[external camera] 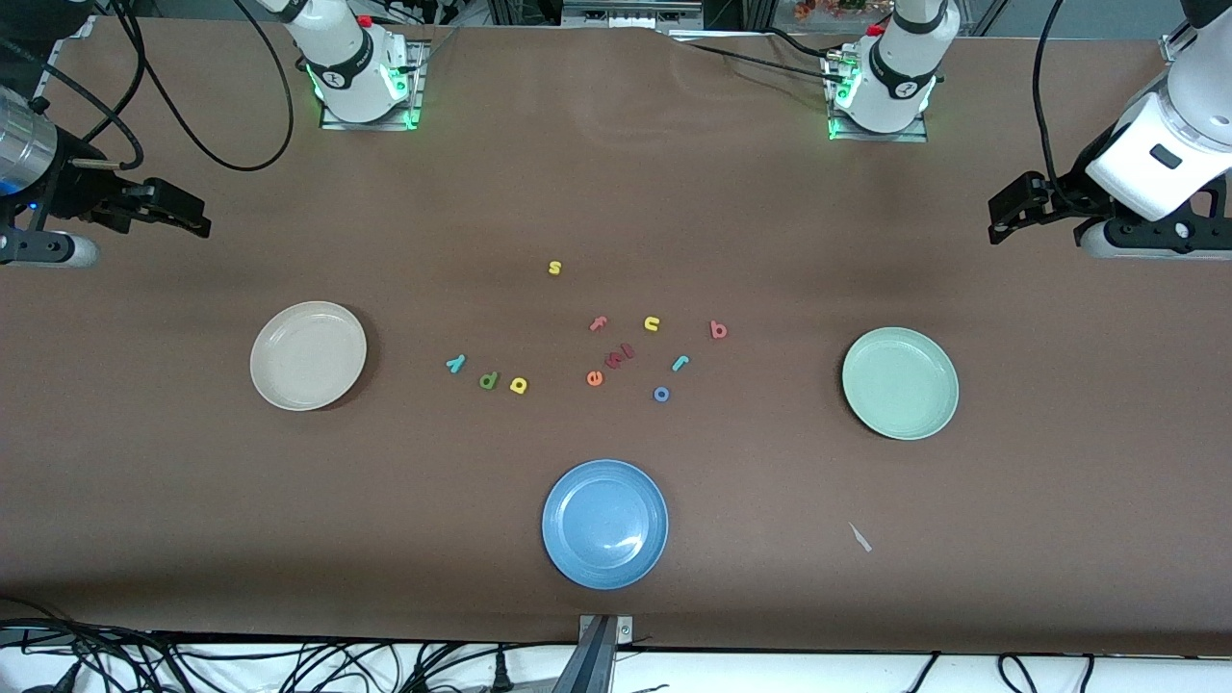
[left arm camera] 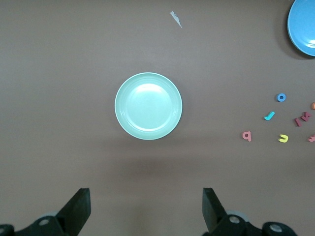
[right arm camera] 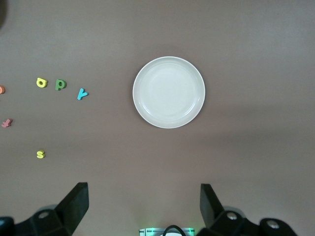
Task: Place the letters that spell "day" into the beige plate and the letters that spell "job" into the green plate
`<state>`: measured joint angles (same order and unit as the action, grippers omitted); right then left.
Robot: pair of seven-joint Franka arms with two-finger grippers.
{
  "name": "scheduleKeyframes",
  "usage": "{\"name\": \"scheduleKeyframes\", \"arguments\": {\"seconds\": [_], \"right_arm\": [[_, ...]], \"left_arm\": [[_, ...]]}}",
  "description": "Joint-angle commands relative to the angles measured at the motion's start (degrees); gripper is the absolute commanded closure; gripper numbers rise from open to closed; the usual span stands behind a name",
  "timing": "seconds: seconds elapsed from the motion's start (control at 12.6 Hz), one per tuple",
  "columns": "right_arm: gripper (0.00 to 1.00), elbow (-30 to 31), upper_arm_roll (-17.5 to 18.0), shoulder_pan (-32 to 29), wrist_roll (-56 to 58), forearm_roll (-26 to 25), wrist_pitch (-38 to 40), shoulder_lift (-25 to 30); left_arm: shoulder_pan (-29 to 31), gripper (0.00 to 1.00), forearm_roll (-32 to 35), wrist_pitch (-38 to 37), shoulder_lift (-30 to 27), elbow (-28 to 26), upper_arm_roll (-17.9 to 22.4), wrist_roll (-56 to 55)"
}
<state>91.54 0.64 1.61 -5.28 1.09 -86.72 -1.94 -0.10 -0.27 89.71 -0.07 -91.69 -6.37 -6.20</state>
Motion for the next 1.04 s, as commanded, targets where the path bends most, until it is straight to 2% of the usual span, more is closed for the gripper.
{"name": "scheduleKeyframes", "arguments": {"seconds": [0.0, 0.96], "right_arm": [[0.00, 0.6, 0.2, 0.0, -0.2, -0.9, -0.4, 0.4], [0.00, 0.5, 0.2, 0.0, -0.2, -0.8, -0.5, 0.4]], "left_arm": [[-0.3, 0.00, 1.6, -0.5, 0.6, 1.2, -0.5, -0.7], [-0.3, 0.00, 1.5, -0.2, 0.7, 1.2, -1.3, -0.9]]}}
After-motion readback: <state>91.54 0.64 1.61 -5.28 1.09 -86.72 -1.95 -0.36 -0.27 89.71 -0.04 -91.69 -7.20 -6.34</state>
